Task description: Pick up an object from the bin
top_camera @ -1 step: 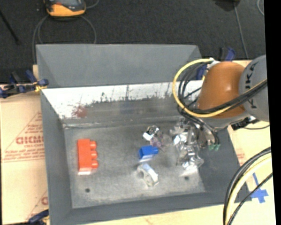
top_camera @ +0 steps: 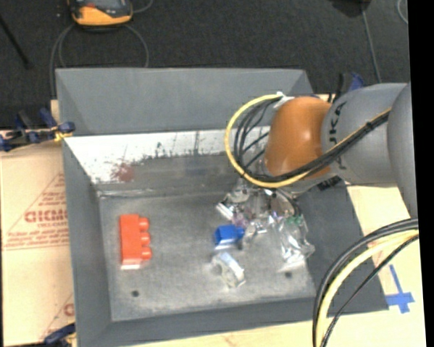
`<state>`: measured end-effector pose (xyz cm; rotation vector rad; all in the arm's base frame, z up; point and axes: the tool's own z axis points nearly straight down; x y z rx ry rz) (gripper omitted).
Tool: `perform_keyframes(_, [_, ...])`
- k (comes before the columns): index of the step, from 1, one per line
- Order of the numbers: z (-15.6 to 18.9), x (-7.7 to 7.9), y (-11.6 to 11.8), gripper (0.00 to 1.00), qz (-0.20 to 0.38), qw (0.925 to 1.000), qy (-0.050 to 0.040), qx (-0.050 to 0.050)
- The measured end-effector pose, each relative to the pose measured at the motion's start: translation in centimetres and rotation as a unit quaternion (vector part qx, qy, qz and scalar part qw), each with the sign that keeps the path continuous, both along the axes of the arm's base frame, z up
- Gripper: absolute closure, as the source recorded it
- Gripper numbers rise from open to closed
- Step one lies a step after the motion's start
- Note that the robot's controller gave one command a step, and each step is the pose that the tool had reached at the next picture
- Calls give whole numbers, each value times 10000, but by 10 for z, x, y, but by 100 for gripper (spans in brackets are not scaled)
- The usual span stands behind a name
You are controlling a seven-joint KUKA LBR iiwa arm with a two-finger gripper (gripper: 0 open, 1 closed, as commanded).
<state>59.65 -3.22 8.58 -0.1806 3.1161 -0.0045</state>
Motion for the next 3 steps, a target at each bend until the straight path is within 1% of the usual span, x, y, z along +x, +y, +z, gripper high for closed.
perform_keyframes(1, [16, -13, 20, 0, -390, 9992, 71, 21])
perform_keyframes(2, [37, -26, 21, 0, -1183, 9929, 88, 28])
perform_keyframes(3, [0, -25, 27, 0, -1135, 9935, 53, 18])
